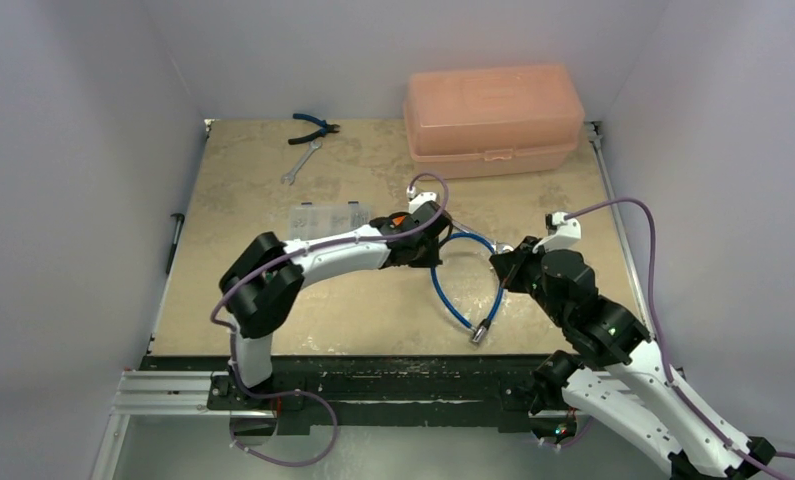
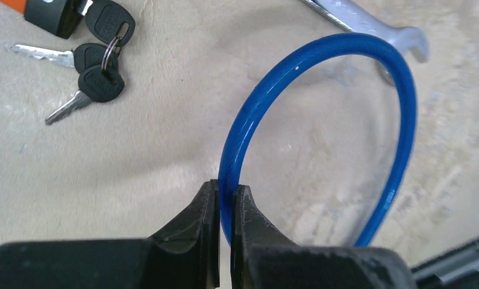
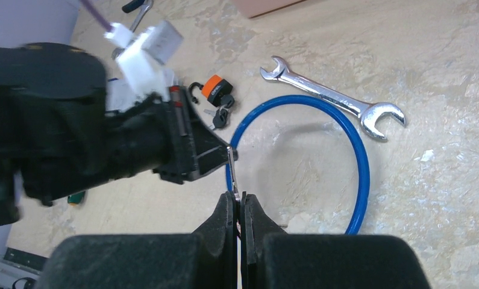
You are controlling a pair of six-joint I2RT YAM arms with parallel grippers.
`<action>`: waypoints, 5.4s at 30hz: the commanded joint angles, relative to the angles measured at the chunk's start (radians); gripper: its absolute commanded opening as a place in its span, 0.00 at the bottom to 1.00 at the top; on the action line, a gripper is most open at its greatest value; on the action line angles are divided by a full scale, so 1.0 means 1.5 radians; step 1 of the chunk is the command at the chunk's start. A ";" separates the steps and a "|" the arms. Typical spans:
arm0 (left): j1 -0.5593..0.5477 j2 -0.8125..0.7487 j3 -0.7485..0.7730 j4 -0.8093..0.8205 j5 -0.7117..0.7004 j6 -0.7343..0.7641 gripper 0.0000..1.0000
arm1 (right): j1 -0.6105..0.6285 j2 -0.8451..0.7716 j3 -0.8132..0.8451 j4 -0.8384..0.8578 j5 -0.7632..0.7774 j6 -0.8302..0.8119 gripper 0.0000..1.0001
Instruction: Unlock with the key
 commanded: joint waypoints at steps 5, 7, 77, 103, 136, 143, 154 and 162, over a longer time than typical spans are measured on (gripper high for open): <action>-0.002 -0.212 -0.139 0.087 -0.060 -0.071 0.00 | 0.001 0.005 -0.004 0.029 -0.004 0.005 0.00; -0.001 -0.254 -0.176 0.081 -0.103 -0.090 0.00 | 0.002 0.007 -0.006 0.033 -0.005 0.006 0.00; 0.002 -0.264 -0.279 0.070 -0.020 -0.085 0.79 | 0.001 0.017 -0.025 0.026 -0.020 0.017 0.00; -0.039 -0.132 -0.216 0.046 -0.063 -0.176 0.41 | 0.002 0.019 -0.041 0.039 -0.030 0.015 0.00; 0.030 -0.363 -0.370 0.142 -0.056 -0.281 0.00 | 0.002 0.063 -0.079 0.217 -0.249 -0.025 0.00; 0.067 -0.445 -0.414 0.174 -0.025 -0.268 0.00 | 0.002 0.088 -0.101 0.280 -0.333 -0.010 0.00; 0.122 -0.520 -0.423 0.180 0.033 -0.252 0.00 | 0.002 0.150 -0.126 0.370 -0.449 0.030 0.00; 0.140 -0.538 -0.422 0.190 0.057 -0.255 0.00 | 0.004 0.187 -0.152 0.430 -0.508 0.064 0.00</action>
